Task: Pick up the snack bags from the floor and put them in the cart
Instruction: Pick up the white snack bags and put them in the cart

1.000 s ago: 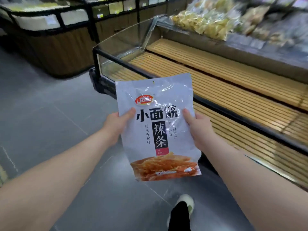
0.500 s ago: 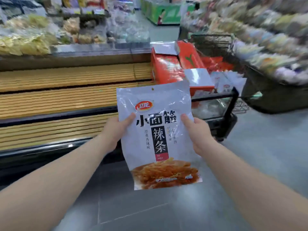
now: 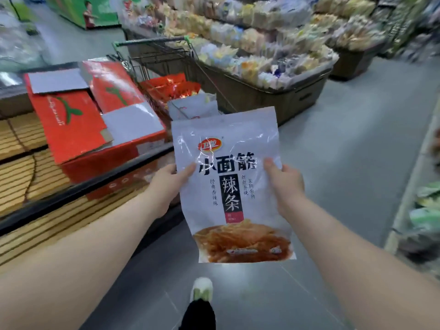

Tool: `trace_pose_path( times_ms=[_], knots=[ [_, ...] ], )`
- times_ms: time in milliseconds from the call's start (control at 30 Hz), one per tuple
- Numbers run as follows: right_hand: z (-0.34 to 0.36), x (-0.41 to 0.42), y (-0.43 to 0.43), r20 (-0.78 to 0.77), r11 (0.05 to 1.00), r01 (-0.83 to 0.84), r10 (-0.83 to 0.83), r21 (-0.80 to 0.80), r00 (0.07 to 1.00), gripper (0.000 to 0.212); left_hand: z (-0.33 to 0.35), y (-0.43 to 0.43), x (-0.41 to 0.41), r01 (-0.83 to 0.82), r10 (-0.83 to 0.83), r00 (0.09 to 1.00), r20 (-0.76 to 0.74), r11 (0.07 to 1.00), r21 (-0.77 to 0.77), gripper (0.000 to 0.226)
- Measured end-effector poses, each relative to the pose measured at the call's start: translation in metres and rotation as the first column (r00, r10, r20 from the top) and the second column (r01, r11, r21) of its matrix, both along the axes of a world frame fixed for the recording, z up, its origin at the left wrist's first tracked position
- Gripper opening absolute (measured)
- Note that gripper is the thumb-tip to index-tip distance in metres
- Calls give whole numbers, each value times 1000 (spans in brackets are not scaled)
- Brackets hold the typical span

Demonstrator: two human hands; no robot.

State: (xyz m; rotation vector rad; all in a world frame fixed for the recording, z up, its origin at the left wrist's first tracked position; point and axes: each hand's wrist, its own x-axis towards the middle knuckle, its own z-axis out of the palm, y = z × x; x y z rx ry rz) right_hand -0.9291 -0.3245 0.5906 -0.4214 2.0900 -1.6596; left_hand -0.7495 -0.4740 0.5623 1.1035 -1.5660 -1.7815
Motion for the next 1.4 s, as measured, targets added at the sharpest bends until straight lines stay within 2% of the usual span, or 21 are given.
trace_pose_path(
  times_ms=[133,233,267,367,467,500,600,767,800,900,933,1067,1133,1267,1400],
  knots=[
    [-3,-62,-35,-2,997,75,-75,19,997,32,-15,-50,-77,181,-182,983,2,983,39,50],
    [1,-111,-74,-32,990,136,-136,19,990,37,-17,-97,-142,278,-279,960,1,958,68,27],
    [4,-125,-86,-39,988,153,-152,27,988,34,-14,-109,-159,293,-295,955,14,953,83,26],
    [14,-169,-122,4,982,185,-185,-28,983,24,-10,-147,-208,348,-360,930,76,928,137,52],
    [15,-207,-155,52,980,185,-181,-76,982,22,-6,-187,-252,380,-402,913,68,899,216,94],
    [14,-218,-163,67,979,185,-179,-88,982,23,-5,-198,-264,374,-396,917,54,899,228,96],
    [16,-251,-190,79,980,171,-164,-102,983,44,-4,-228,-303,315,-319,948,-21,923,220,81],
    [-1,-333,-254,72,994,69,-63,-82,995,70,-7,-290,-378,226,-230,973,2,960,164,88],
    [-4,-352,-270,73,998,30,-25,-63,997,67,-10,-306,-393,200,-206,978,21,966,165,88],
    [-3,-390,-314,67,997,-72,74,-28,995,33,-13,-344,-430,109,-115,993,24,980,165,86],
    [-4,-408,-332,77,994,-108,110,-26,991,28,-13,-359,-446,75,-77,997,11,987,146,86],
    [-5,-458,-396,135,964,-263,266,-37,954,27,-2,-400,-495,-41,40,999,18,997,64,92],
    [-2,-471,-421,162,929,-358,369,-95,915,18,3,-414,-507,-79,78,996,41,996,29,103],
    [-4,-488,-468,171,854,-515,519,-73,837,16,2,-446,-522,-140,139,988,66,990,3,131],
    [-15,-504,-518,206,814,-581,574,-30,793,9,-4,-495,-536,-174,168,977,128,984,32,119]
  ],
)
